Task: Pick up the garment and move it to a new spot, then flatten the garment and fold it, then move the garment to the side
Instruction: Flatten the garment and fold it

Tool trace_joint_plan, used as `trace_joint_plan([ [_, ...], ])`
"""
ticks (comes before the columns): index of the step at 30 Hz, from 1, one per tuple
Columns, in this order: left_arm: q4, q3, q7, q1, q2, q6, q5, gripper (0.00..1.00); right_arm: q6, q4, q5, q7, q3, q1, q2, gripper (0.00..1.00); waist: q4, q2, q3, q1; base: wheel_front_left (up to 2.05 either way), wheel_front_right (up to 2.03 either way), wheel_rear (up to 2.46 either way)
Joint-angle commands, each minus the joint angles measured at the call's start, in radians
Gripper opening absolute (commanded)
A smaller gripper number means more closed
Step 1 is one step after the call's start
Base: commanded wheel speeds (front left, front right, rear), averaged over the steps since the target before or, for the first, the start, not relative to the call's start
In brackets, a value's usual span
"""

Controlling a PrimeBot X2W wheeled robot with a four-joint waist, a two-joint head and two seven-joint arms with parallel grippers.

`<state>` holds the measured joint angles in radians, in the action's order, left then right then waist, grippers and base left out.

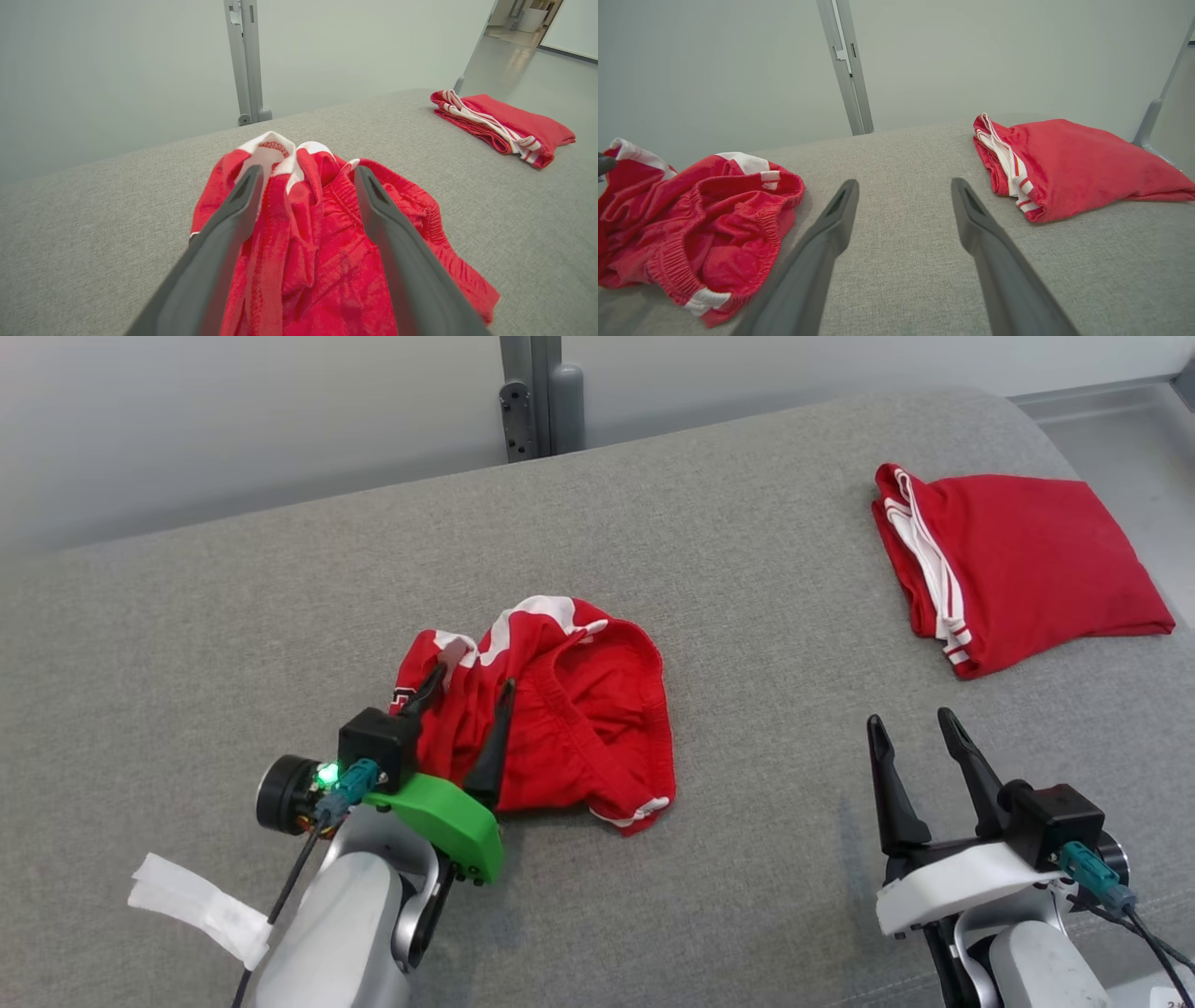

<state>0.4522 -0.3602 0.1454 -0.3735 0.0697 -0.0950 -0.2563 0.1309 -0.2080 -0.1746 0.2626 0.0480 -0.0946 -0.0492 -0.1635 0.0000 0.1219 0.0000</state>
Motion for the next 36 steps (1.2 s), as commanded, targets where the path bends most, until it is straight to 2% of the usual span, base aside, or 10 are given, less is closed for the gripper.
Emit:
trace_joint_plan([
  [1,0.024,0.009,0.01,-0.029,0.008,0.012,-0.002,1.0,0.0,0.002,-0.006,0.003,-0.003,-0.017,-0.003,1.0,-0.029,0.0,0.029,0.0,0.0,0.0,0.0],
  [4,0.076,0.017,0.018,-0.063,0.014,0.026,0.004,1.0,0.0,0.001,-0.006,0.003,-0.004,-0.022,-0.003,1.0,-0.039,0.0,0.038,0.0,0.0,0.0,0.0],
  [5,0.094,0.015,0.021,-0.075,0.018,0.028,0.011,0.75,0.0,0.0,-0.007,0.003,-0.004,-0.024,-0.003,1.0,-0.041,0.0,0.04,0.0,0.0,0.0,0.0],
  [6,0.108,0.013,0.025,-0.085,0.018,0.028,0.011,0.3,0.0,0.0,-0.007,0.003,-0.005,-0.027,-0.003,1.0,-0.042,0.0,0.041,0.0,0.0,0.0,0.0],
  [7,0.121,0.011,0.029,-0.096,0.017,0.027,0.01,0.04,0.0,0.0,-0.007,0.003,-0.006,-0.029,-0.003,1.0,-0.043,0.0,0.042,0.0,0.0,0.0,0.0],
  [8,0.128,0.01,0.037,-0.108,0.014,0.024,0.007,0.0,0.0,0.0,-0.007,0.003,-0.008,-0.03,-0.003,1.0,-0.042,0.0,0.042,0.0,0.0,0.0,0.0],
  [15,0.106,-0.019,0.097,-0.116,-0.004,0.005,-0.017,0.0,0.0,0.0,-0.002,0.003,-0.019,-0.017,-0.003,1.0,-0.003,0.0,0.02,0.0,0.0,0.0,0.0],
  [23,-0.109,-0.05,0.108,0.039,0.021,-0.013,-0.06,0.0,0.0,0.004,0.003,0.003,-0.03,0.009,-0.003,1.0,0.086,0.0,-0.016,0.0,0.0,0.0,0.0],
  [29,-0.275,-0.01,0.046,0.226,0.093,0.028,-0.107,0.0,0.0,0.0,0.006,0.003,-0.033,0.019,-0.003,1.0,0.134,0.0,-0.028,0.0,0.0,0.0,0.0],
  [36,-0.256,0.054,0.024,0.335,0.144,0.068,-0.154,0.0,0.0,-0.006,0.009,0.003,-0.023,0.009,-0.003,1.0,0.148,0.0,-0.026,0.0,0.0,0.0,0.0],
])
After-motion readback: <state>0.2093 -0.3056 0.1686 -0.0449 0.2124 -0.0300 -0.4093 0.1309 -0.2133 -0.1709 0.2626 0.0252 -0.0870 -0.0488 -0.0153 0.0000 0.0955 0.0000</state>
